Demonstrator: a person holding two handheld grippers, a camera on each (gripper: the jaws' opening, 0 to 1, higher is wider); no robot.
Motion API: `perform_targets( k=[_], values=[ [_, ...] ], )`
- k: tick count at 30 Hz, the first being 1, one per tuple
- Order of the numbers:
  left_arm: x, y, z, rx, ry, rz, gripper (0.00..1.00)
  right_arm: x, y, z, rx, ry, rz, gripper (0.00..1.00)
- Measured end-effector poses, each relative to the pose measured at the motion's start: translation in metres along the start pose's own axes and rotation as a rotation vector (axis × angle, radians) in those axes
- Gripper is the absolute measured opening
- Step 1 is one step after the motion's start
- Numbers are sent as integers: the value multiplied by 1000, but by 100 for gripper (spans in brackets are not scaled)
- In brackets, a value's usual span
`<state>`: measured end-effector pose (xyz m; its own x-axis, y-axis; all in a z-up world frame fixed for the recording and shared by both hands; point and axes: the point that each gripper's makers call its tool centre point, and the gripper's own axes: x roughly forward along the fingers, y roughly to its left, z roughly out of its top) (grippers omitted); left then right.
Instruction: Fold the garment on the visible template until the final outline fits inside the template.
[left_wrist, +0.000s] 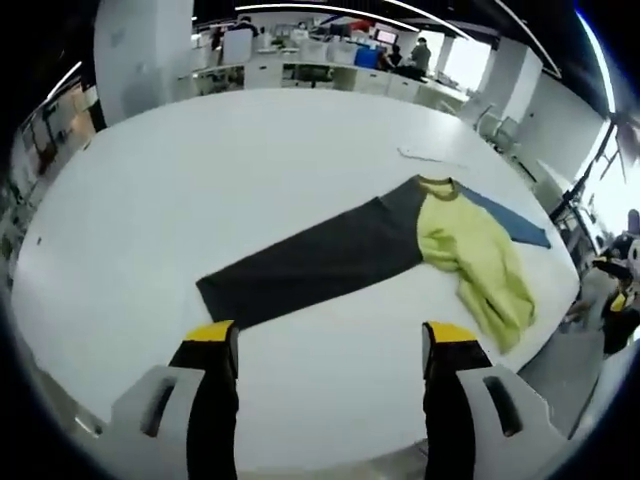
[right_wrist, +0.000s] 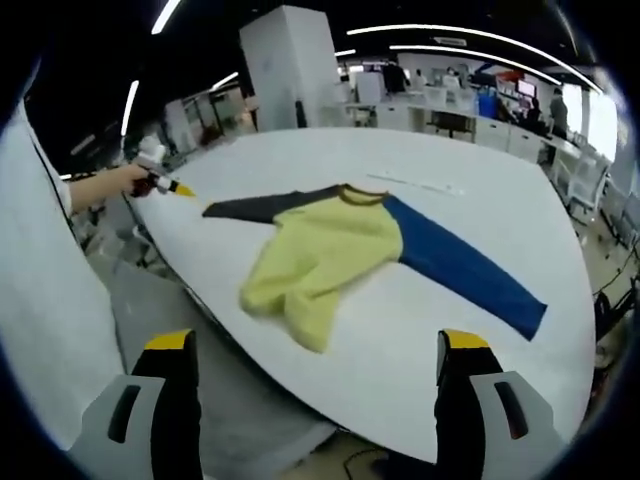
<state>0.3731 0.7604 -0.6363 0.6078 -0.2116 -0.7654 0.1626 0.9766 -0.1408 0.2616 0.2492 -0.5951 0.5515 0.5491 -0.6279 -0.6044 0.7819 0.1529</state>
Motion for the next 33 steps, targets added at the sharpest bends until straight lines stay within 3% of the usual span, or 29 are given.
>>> perform_targets(
  k=[11,14,23,24,33],
  values=[
    [-27,-28,-13,8,-31,-48,82,0,13,1,-10,-26,10,99],
    [-32,-31,-18,8,-26,-36,87,0,17,-1,-10,-25,14,99],
    [-45,-46,-25,26,-26,-61,91,-7,21,-7,-8,-31,12,99],
    [-49,-58,-28,36,-26,-71,91,-8,21,-8,-7,-30,12,99],
    [-60,-76,-30,30,-40,-112,96,-4,25,-9,2,-27,13,99]
  ],
)
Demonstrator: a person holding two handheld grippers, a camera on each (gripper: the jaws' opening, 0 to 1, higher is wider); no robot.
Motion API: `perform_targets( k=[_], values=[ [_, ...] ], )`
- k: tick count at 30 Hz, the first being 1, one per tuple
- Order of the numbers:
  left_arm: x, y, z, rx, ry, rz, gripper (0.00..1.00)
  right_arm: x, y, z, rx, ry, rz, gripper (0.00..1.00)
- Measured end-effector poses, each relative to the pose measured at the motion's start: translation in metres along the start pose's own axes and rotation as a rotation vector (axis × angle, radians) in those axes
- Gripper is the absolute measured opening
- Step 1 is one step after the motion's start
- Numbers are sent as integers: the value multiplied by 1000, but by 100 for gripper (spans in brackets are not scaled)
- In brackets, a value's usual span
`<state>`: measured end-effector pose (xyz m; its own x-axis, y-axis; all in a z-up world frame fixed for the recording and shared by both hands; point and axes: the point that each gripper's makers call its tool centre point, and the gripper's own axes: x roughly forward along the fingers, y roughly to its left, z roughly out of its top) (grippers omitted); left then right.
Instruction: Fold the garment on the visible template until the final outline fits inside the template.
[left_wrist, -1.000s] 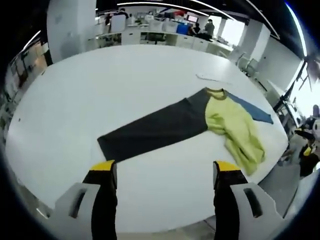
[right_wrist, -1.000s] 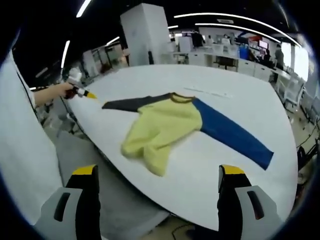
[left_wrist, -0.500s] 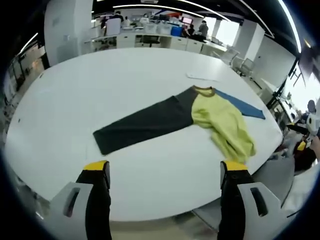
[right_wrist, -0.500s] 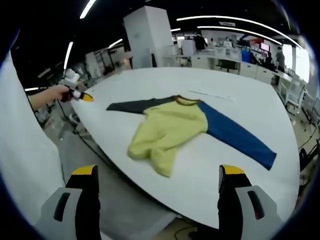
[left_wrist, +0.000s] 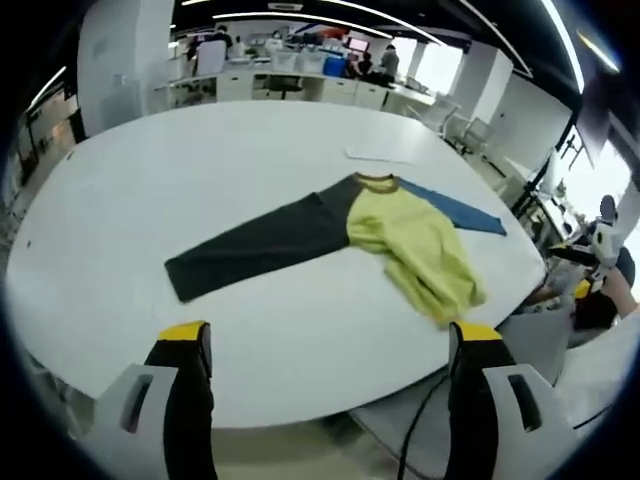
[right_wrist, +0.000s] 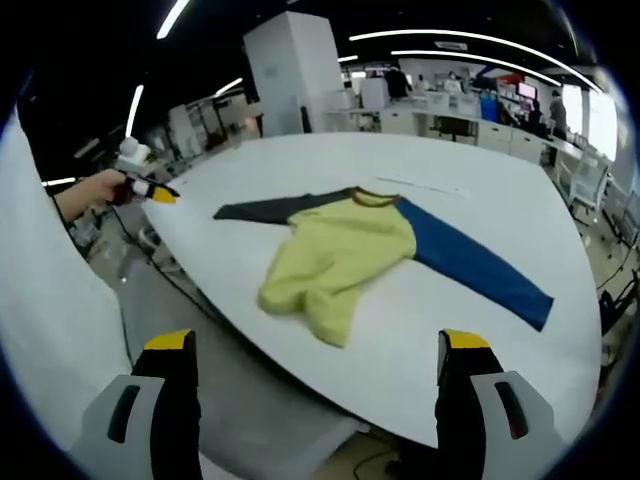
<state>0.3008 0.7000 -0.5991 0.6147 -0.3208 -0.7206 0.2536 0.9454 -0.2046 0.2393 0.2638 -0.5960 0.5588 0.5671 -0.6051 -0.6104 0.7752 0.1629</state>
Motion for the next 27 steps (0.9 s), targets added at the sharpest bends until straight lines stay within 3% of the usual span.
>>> perform_targets(
  k=[8,14,20,27],
  values=[
    [2,-4,-13,-24,19,-21,99,9,10,2,-11,15,20,99],
    [-4,-25,-20,-21,42,-44,99,5,9,4,-5,-2,7,99],
    [-9,-48,-16,-9,32,-83,99,-1,10,-1,2,1,-4,99],
    [-11,-63,-21,-10,34,-107,100,-2,12,-3,4,8,-7,99]
  ],
)
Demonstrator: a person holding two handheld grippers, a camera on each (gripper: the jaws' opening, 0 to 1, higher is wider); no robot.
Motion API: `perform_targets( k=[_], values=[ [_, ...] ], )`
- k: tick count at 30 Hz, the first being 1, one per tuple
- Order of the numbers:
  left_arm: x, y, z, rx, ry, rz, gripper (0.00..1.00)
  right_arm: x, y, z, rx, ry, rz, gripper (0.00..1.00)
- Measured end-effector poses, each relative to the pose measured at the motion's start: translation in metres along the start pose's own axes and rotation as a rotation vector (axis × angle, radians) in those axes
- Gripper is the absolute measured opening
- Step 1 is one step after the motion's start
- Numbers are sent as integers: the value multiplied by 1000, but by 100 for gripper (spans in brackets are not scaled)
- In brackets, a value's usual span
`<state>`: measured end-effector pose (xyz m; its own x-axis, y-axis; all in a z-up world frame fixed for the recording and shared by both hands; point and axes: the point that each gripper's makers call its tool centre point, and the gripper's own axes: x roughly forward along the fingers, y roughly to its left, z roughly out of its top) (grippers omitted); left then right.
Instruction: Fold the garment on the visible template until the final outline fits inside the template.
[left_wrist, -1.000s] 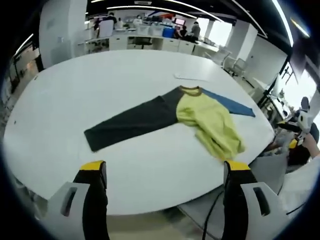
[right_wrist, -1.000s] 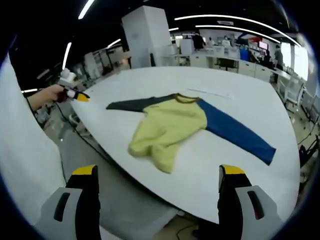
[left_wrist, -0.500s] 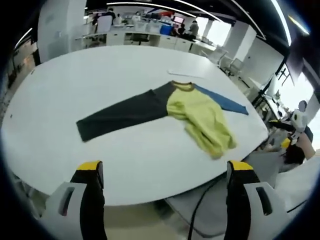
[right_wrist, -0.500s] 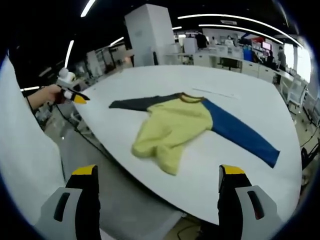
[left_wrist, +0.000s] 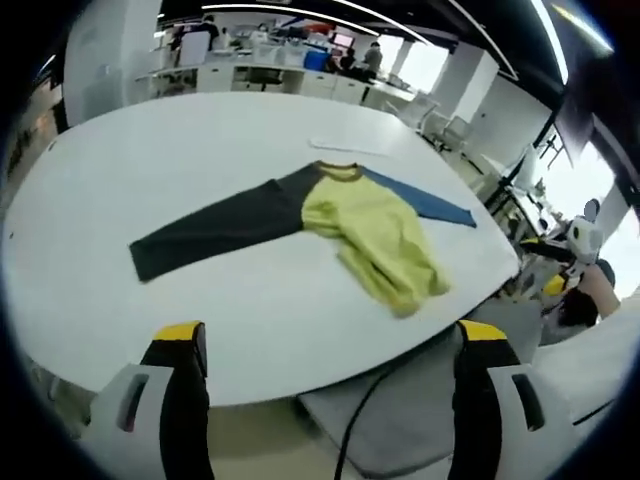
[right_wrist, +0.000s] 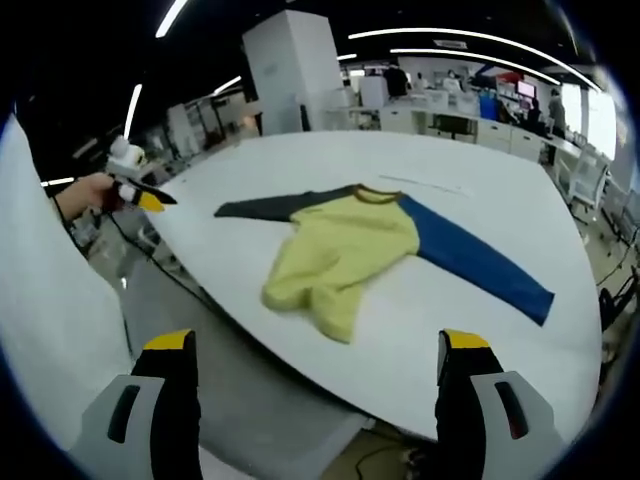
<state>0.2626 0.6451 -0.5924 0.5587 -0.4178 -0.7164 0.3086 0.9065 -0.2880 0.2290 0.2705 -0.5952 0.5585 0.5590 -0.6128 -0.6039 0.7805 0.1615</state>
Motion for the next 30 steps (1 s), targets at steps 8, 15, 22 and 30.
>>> perform_targets(
  k=[8,15,22,30],
  values=[
    [6,-16,-11,-8,14,-42,100,0,-1,6,-12,-13,0,99],
    [8,-34,-20,5,27,-107,100,3,0,10,-33,-6,19,99],
    [7,-51,-30,29,48,-159,100,5,3,14,-49,-2,40,99],
    [11,-59,-32,35,43,-186,99,5,3,13,-54,6,41,99]
  ],
)
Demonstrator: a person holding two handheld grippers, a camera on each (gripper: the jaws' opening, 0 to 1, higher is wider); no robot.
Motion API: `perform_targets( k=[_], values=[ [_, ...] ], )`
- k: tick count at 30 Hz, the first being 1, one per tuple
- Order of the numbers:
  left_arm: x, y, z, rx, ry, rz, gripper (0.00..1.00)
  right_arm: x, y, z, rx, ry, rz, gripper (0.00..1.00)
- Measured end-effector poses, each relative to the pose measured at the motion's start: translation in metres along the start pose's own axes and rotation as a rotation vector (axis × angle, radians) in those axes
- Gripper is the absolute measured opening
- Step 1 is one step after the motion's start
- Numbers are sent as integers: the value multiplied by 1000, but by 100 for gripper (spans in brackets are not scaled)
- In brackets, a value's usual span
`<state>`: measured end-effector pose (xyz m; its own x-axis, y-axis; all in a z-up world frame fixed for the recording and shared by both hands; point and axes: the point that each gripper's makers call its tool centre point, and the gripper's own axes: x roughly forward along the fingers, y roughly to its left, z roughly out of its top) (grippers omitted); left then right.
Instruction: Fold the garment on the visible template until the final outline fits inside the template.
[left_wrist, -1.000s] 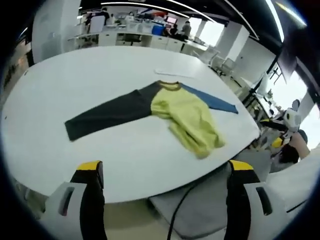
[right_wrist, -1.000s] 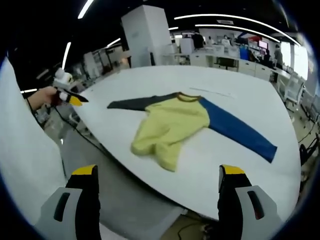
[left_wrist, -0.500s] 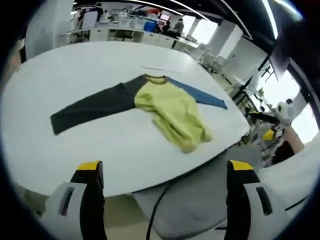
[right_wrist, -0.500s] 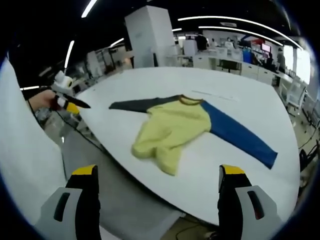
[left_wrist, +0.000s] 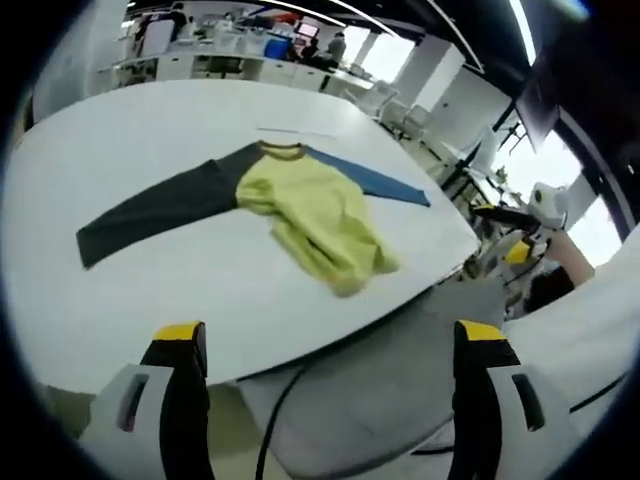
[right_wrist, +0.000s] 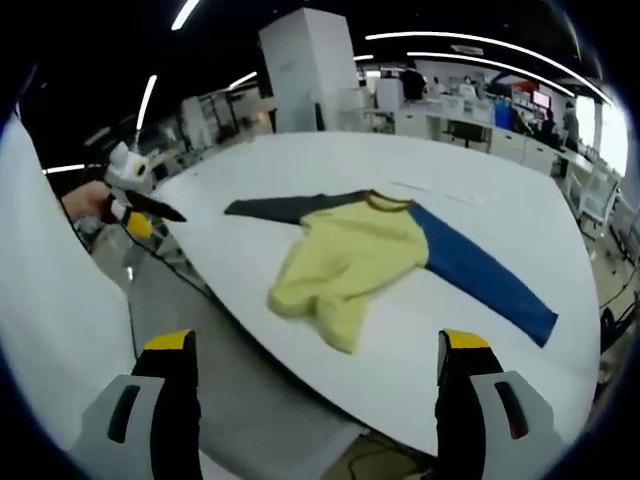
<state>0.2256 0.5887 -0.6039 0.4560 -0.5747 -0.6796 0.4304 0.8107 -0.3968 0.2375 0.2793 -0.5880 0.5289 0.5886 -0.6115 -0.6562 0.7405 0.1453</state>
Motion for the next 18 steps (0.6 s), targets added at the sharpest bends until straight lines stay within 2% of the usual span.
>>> perform_targets(
  k=[4,8,12,18],
  values=[
    [4,1,2,7,-5,1,99,1,1,-2,-1,7,7,99],
    [5,2,8,21,-24,6,93,2,0,-2,2,8,8,99],
    [9,3,9,38,-15,6,88,4,-2,-2,3,9,9,98],
    [15,7,11,54,-12,15,81,12,-2,-8,-20,46,19,93]
  ],
)
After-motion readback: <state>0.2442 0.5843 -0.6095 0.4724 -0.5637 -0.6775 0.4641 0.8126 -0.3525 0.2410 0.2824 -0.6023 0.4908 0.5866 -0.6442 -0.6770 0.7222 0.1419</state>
